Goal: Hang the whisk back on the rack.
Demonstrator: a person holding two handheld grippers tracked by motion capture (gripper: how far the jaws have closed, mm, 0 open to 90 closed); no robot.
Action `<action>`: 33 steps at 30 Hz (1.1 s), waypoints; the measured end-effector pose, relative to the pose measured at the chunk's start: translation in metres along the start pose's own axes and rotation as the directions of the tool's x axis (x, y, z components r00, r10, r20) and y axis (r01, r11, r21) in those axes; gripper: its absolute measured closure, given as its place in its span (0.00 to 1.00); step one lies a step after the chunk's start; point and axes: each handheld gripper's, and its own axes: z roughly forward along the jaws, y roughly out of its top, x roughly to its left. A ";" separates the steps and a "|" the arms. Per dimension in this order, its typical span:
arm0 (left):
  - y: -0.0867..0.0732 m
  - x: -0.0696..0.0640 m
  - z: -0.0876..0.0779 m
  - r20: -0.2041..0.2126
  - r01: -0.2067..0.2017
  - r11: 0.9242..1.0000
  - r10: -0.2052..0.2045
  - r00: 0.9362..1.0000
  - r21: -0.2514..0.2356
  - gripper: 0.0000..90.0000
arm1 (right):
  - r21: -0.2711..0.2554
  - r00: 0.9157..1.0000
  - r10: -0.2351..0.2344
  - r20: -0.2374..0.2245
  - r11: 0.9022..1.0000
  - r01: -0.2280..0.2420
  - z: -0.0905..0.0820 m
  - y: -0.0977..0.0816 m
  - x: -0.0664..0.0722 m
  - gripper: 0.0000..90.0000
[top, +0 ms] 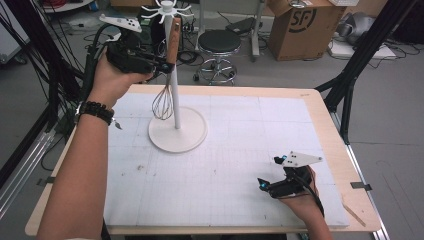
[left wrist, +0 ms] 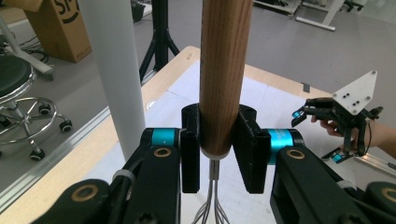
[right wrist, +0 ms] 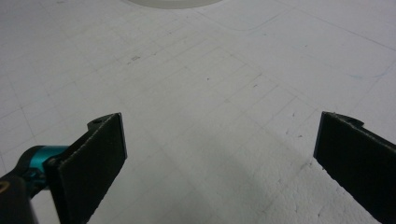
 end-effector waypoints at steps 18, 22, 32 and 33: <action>-0.014 -0.015 -0.005 -0.056 -0.005 0.999 0.007 0.998 0.039 0.53 | -0.014 1.000 -0.006 -0.001 1.000 0.006 -0.003 0.002 0.001 0.02; -0.022 -0.019 -0.007 -0.074 -0.004 0.999 0.006 0.997 0.036 0.48 | -0.014 1.000 -0.007 -0.005 1.000 0.007 -0.003 0.002 0.000 0.02; -0.033 -0.031 -0.014 -0.074 -0.010 1.000 0.011 0.997 0.015 0.40 | -0.012 1.000 -0.005 -0.005 1.000 0.005 -0.002 0.003 0.000 0.02; -0.034 -0.032 -0.014 -0.072 -0.015 1.000 0.016 0.997 0.018 0.38 | -0.011 1.000 -0.007 -0.005 1.000 0.007 -0.002 0.003 0.000 0.02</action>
